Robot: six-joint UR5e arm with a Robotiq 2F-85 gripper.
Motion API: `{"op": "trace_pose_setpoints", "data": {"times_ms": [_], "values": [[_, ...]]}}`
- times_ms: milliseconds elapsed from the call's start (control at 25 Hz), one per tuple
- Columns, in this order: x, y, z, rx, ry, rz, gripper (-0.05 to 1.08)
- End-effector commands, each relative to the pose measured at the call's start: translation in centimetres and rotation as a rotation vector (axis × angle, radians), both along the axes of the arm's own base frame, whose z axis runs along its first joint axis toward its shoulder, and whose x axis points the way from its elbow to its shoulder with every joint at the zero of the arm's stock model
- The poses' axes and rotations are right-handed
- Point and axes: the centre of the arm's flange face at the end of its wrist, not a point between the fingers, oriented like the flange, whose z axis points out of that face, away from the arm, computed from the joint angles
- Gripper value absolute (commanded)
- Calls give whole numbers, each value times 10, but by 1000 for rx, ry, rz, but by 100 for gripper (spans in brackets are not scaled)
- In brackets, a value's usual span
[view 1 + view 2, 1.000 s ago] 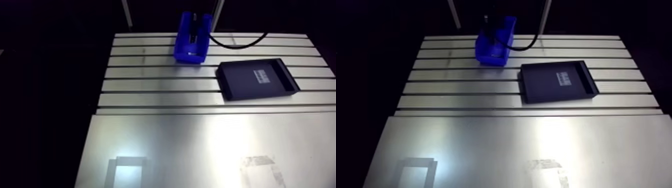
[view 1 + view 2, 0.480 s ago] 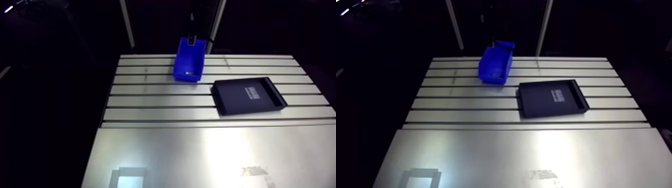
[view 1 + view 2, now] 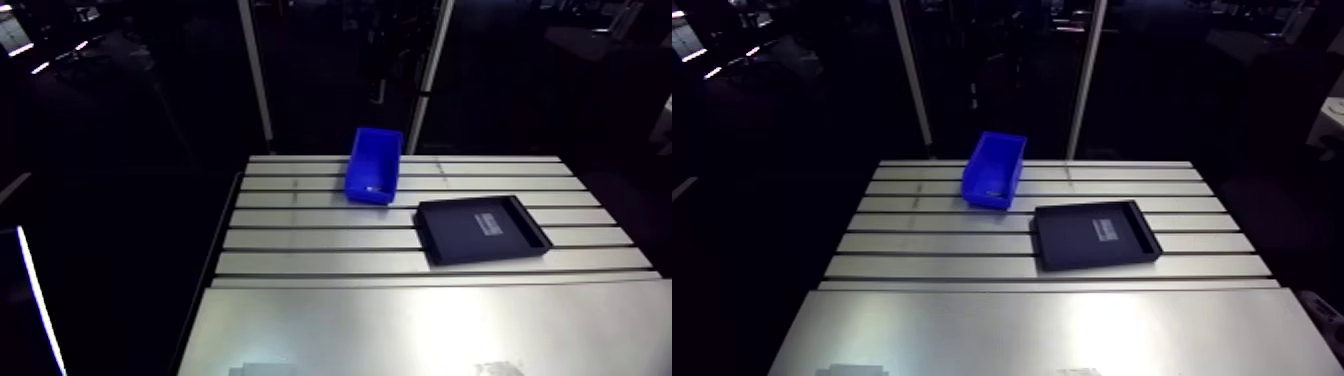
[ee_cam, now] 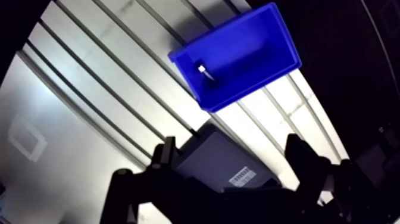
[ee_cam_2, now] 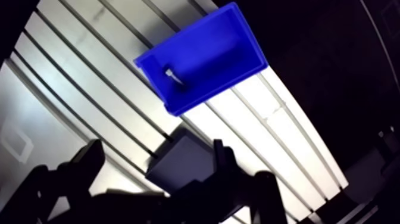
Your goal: Pick up the M10 bolt from the tray and put it into the blue bin.
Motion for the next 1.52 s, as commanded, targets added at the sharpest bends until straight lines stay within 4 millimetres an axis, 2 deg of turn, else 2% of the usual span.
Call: {"op": "trace_pose_setpoints", "data": {"times_ms": [40,200,400,520,640,1520], "values": [[42,1,77,5,-14,-332,1],[61,2,102,19,-49,-482,1],[74,8,122,29,-52,-643,1],[80,10,134,33,-32,-671,1],[85,22,143,40,-34,-717,1],[87,24,145,63,-19,-748,1]]}}
